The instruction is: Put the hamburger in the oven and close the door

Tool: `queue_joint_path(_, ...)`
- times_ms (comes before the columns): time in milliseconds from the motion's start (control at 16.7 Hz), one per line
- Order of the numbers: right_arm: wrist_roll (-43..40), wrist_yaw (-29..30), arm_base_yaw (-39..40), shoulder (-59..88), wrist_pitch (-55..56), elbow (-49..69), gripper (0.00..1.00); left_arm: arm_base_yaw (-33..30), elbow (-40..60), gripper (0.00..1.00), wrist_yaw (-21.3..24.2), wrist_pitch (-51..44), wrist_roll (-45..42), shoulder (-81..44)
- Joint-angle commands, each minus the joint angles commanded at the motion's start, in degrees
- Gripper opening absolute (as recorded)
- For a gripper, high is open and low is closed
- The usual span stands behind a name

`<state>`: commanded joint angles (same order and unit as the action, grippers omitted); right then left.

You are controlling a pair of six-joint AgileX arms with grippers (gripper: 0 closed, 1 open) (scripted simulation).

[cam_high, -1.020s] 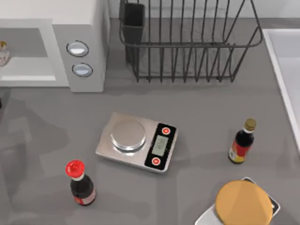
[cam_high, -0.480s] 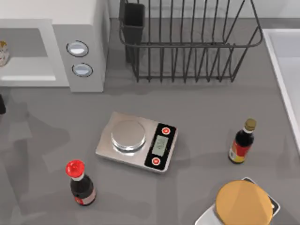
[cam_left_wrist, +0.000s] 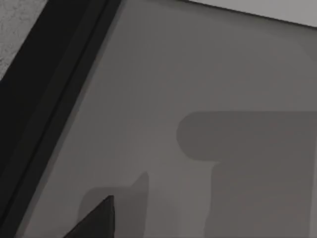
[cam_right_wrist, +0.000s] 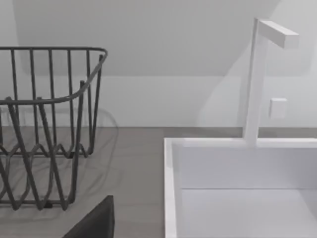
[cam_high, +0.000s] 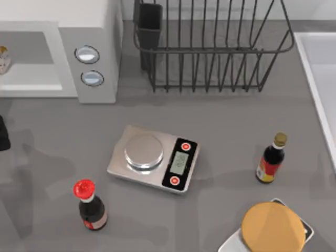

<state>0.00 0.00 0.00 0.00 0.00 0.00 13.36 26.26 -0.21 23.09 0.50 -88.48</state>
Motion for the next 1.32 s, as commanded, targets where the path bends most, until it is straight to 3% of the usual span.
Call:
queue_joint_path(480, 0.00, 0.00, 0.00, 0.00, 0.00, 0.00, 1.00, 0.97, 2.67, 1.00, 0.00, -0.55, -2.09, 9.03)
queue_joint_path(960, 0.00, 0.00, 0.00, 0.00, 0.00, 0.00, 1.00, 0.69, 2.58, 1.00, -0.05, -0.49, -2.13, 9.87)
queue_joint_path(1320, 0.00, 0.00, 0.00, 0.00, 0.00, 0.00, 1.00, -1.86, -2.13, 1.00, -0.02, -4.07, -1.94, 23.93)
